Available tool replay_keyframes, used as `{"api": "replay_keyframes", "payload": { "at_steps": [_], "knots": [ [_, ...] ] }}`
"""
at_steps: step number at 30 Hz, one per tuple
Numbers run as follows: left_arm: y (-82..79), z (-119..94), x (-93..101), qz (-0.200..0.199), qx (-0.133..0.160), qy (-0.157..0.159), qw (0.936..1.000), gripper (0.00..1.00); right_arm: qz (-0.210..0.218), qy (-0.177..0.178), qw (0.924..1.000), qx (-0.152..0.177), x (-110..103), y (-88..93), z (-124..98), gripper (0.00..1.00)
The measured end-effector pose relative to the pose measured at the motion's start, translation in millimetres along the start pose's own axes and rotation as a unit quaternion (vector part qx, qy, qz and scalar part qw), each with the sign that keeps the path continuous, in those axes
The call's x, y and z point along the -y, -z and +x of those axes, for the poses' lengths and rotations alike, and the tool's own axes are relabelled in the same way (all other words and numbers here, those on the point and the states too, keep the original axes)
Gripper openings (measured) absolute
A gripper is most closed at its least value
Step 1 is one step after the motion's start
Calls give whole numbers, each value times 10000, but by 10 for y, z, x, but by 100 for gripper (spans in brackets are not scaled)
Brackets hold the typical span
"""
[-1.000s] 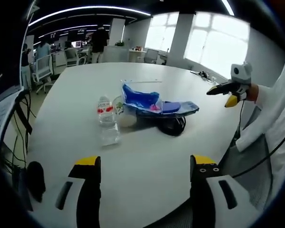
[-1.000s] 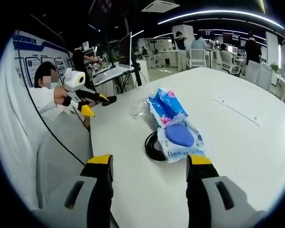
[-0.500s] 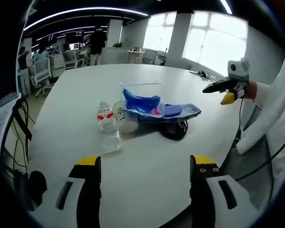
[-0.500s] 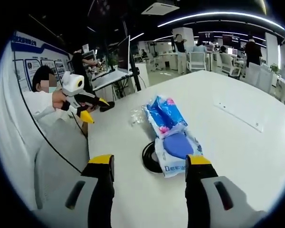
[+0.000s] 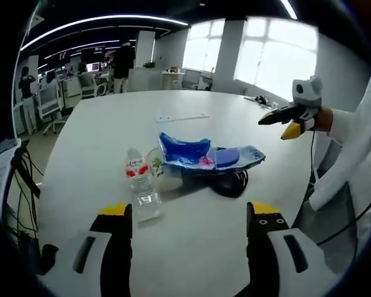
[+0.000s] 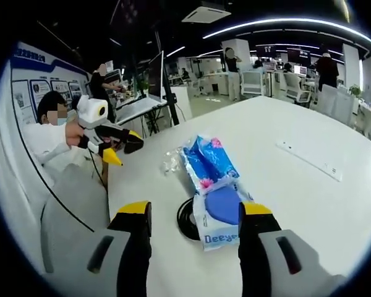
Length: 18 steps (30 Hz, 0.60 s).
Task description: Arrange the tabletop items into an orderly group along one side of the table until the central work area is clear of visible clutter.
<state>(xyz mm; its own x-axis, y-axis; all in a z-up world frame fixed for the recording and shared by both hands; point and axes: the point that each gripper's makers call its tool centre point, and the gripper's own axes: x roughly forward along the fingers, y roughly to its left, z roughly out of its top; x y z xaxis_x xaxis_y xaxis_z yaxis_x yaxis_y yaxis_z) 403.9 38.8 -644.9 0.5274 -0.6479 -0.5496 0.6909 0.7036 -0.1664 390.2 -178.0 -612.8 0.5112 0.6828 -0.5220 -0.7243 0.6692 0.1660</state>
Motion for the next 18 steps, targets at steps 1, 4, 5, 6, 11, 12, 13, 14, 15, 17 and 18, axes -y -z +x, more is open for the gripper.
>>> {"api": "replay_keyframes", "payload": {
  "at_steps": [1,4,5,6,11,12,13,14,15,17,18],
  "knots": [
    [-15,8,-2,14,7,5,10000,77,4,0,10000,-1,6,-10,18,56],
    [-72,33,-21,35,40,5,10000,78,33,39,10000,-7,31,-37,56,55],
    [-93,45,-30,49,41,8,10000,77,65,47,10000,22,36,-54,67,55],
    [-109,53,-38,67,49,5,10000,78,97,68,9999,14,53,-62,87,55],
    [-205,109,-94,136,89,-19,9999,77,127,123,9998,33,114,-108,164,54],
    [-226,132,-107,148,90,-15,9998,77,115,123,9999,37,120,-120,178,53],
    [-241,146,-108,171,94,-7,9998,77,104,130,9999,36,134,-136,202,53],
    [-262,168,-114,196,94,-3,9998,77,99,139,9998,32,146,-145,218,53],
    [-275,186,-109,213,89,0,9997,77,94,152,9998,35,166,-157,242,53],
    [-303,223,-112,256,91,15,9996,77,128,163,9998,59,196,-179,277,53],
    [-315,239,-116,267,89,22,9996,77,137,176,9997,69,206,-188,293,53]
  ]
}}
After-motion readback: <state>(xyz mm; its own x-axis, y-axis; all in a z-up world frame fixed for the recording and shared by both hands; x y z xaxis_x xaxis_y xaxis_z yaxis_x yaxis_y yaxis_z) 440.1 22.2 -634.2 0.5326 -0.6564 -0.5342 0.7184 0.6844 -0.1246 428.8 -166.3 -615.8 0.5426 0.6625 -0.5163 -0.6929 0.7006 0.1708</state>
